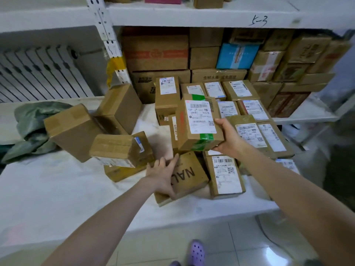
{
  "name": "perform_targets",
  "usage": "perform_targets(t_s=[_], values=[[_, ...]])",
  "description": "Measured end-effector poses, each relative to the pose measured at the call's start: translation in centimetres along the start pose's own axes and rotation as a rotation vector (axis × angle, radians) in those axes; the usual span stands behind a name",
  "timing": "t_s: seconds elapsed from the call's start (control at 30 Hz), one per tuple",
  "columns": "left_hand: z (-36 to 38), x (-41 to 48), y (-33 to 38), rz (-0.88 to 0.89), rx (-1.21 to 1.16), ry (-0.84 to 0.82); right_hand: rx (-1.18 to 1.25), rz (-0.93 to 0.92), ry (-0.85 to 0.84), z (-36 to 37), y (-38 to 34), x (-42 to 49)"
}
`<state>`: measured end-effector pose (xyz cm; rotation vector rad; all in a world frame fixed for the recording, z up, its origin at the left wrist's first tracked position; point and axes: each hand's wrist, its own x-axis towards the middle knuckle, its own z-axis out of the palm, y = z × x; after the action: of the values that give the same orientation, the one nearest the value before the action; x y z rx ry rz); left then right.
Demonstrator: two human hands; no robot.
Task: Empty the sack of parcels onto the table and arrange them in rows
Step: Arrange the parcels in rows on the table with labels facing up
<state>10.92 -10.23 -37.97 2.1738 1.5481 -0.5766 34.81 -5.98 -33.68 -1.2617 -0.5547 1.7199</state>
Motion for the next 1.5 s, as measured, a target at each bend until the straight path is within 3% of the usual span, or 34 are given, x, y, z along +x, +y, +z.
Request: perform_targets(t_s=[0.13, 0.2, 0.33, 0.5, 0.73, 0.83, 0.9, 1.03, 1.2, 1.37, 1.5], values=[[1.2, -2.1, -0.7, -0.152, -0.217, 0.106, -0.075, -0.002, 0.029, 0.4, 0.6, -1.6], [1.7, -3.0, -1.6, -0.229, -0.387, 0.079, -0.108, 0.005, 0.044, 0.7, 0.9, -2.4], [0.7, -6.2, -3.2, -0.302, -1.164, -0.152, -0.090, -0.003, 0.108, 1.0, 1.8, -3.8], [1.1, -9.3, -5.2, -0.386, -1.838, -0.297, -0.015, -0.011, 0.146, 1.5, 2.6, -5.5], [4.8, -8.9, -4.5, -0.299, -2.211, -0.350, 0.056, -0.016, 0.188, 1.2, 3.7, -7.6], [5.7, -7.7, -4.3, -0.263, -2.279, -0.330, 0.003, 0.055, 0.200, 0.5, 4.5, -8.1], [5.8, -6.8, -3.8, -0.332, -2.258, -0.296, -0.037, 0.098, 0.180, 0.3, 5.3, -8.5], [5.5, -5.8, -2.0, -0.453, -1.728, -0.126, -0.175, 0.145, 0.186, 0.8, 7.0, -8.6], [5.0, -5.8, -0.3, -0.314, -1.450, -0.255, -0.182, 0.134, 0.180, 1.5, 7.2, -7.8], [5.5, -5.0, 0.6, -0.283, -1.521, -0.165, 0.030, -0.029, 0.200, 0.6, 3.9, -7.0], [5.4, -3.5, 1.1, -0.268, -1.678, -0.216, 0.116, -0.074, 0.231, -0.1, 1.9, -6.2]])
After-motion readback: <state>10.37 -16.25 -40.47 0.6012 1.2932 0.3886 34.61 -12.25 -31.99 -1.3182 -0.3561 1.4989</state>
